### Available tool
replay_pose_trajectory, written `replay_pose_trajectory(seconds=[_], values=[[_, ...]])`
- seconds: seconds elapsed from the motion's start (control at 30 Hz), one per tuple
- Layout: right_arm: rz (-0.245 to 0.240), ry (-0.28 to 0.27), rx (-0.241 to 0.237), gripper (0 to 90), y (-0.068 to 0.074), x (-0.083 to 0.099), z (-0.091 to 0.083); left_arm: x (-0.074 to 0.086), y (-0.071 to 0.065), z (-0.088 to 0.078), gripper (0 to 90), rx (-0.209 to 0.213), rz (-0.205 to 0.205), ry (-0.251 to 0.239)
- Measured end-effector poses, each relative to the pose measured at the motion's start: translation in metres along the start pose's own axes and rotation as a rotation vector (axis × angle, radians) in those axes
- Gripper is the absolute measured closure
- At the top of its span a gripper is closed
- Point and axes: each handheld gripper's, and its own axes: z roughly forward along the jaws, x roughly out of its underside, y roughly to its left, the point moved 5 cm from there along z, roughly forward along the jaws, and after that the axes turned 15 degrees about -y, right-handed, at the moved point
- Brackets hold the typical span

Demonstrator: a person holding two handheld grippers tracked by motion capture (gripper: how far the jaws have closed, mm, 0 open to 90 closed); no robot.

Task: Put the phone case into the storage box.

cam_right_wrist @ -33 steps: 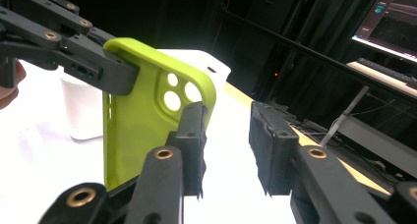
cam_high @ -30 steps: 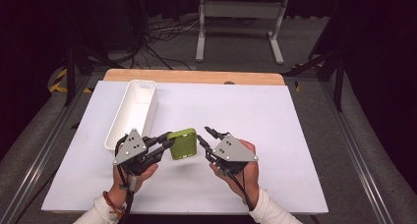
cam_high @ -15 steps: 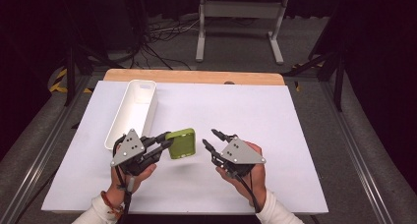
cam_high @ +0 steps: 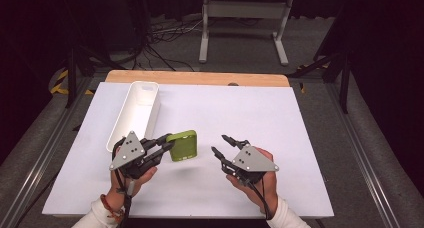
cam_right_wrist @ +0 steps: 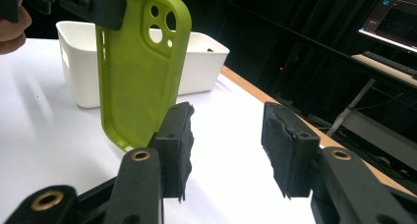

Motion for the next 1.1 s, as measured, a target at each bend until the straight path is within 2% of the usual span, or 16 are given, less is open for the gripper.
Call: replay_pose_trajectory(seconds=[0.57,0.93,1.1], values=[[-0.002,0.029,-0.007,48.5,-0.003,0.016,-0.018,-0.005,0.001,-0.004,78.4,-0.003,0.008,-0.010],[-0.014,0.053,-0.023,38.2,0.003,0.028,-0.026,-0.009,0.004,-0.008,78.4,-0.011,0.020,-0.025],[0.000,0.056,-0.019,32.8,0.006,0.032,-0.030,-0.010,0.004,-0.009,78.4,-0.012,0.026,-0.026]])
